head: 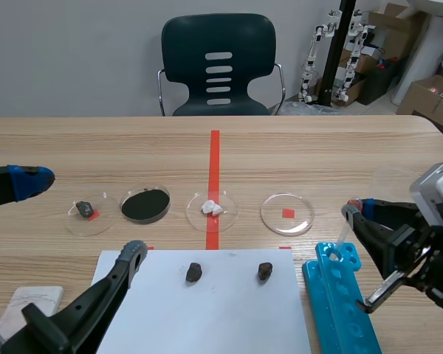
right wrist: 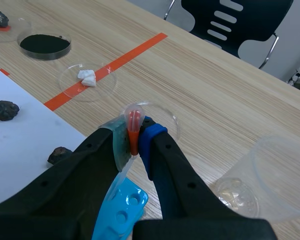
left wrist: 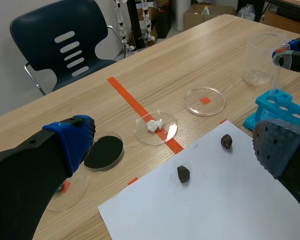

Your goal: Pick up the dropper by the top with the right hand

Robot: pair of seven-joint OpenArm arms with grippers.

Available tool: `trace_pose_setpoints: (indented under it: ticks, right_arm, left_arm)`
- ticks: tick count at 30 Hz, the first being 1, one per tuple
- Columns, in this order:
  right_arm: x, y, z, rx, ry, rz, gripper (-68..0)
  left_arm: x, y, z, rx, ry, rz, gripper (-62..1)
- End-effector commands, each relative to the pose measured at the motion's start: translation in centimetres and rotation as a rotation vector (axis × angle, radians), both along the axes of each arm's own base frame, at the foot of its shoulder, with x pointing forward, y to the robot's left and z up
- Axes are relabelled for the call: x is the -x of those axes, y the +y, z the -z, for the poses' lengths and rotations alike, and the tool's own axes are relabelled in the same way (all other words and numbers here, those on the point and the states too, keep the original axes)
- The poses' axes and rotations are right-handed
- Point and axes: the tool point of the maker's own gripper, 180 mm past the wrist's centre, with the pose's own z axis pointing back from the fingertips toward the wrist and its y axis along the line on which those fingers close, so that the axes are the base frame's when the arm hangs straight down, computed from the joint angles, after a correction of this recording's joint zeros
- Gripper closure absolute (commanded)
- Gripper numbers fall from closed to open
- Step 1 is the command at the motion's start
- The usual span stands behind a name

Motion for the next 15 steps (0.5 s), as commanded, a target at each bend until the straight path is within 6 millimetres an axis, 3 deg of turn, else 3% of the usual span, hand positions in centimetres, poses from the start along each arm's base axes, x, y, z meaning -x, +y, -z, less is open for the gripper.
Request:
trace_pose_setpoints:
  ticks: [1,15]
  right_arm:
    - [-0.48,-0.02,-1.14,-0.015,-0.043,-0.003,-0.6]
    - [0.08,0.23,-1.74,-0.046,-0.072,-0.017,-0.6]
  left_arm:
    - [-0.16,-0.14,-0.76,0.020,-0.023,-0.003,-62.3]
    - [-0.12,-0.20,-0.76,0.021,-0.022,0.001,-62.3]
